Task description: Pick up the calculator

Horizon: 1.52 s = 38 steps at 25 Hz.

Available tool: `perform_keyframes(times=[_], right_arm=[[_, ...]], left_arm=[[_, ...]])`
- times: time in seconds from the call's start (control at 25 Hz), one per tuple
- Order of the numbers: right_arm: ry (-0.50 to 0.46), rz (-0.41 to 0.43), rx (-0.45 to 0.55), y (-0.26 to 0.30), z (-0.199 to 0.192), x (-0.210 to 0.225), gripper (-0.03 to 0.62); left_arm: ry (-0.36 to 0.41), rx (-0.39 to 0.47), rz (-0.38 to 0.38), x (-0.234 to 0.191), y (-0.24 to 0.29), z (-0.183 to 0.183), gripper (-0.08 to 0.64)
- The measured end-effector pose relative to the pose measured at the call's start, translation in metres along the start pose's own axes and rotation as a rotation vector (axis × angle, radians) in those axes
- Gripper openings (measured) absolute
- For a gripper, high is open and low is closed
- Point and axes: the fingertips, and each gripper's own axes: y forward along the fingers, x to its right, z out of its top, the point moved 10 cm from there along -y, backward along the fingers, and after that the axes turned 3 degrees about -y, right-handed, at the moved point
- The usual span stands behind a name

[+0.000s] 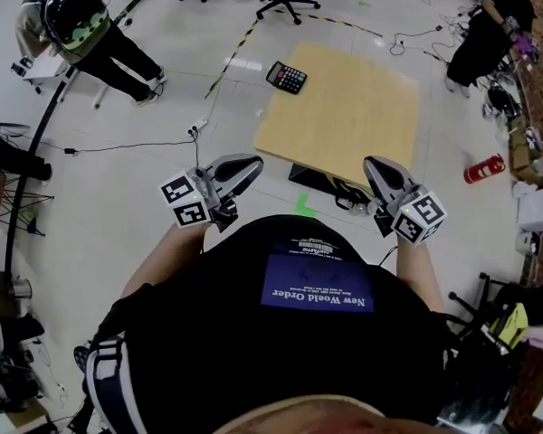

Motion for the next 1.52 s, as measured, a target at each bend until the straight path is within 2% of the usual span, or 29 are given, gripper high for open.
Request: perform_keyframes(times=[0.16, 0.32, 0.44, 0.56, 0.76, 0.88, 1.04, 1.32, 1.52], right_arm=[[0.006, 0.018, -0.008, 0.023, 0.001, 0.023, -0.015], [0.006, 0.007, -0.038, 0.049, -0.001, 0.04, -0.015], [-0.01, -0.016, -0.055, 0.079, 0.005, 0.051, -0.015], [-0.027, -0.077, -0.061, 0.114, 0.015, 0.069, -0.015], [0.019, -0.182, -0.035, 0.172, 0.031, 0.089, -0.015], [0.055, -0.244, -0.024, 0.202, 0.038, 0.1, -0.015], [0.061, -0.252, -0.058, 0.236, 0.037, 0.109, -0.015], [0.112, -0.197, -0.09, 0.241, 0.03, 0.151, -0.015], [0.127, -0.105, -0.105, 0.245, 0.012, 0.194, -0.015]], left_arm=[[-0.013, 0.003, 0.032, -0.027, 0.006, 0.008, 0.008], [-0.046, 0.018, 0.021, -0.066, 0.015, 0.01, 0.008], [-0.067, 0.017, -0.013, -0.111, 0.02, 0.017, 0.008], [-0.072, 0.011, -0.075, -0.165, 0.03, 0.029, 0.008], [-0.056, -0.037, -0.164, -0.251, 0.043, 0.065, 0.008], [-0.074, -0.055, -0.198, -0.296, 0.049, 0.083, 0.008], [-0.105, -0.087, -0.217, -0.341, 0.06, 0.087, 0.008], [-0.219, -0.13, -0.147, -0.368, 0.083, 0.062, 0.008], [-0.305, -0.141, -0.003, -0.393, 0.089, 0.031, 0.008]])
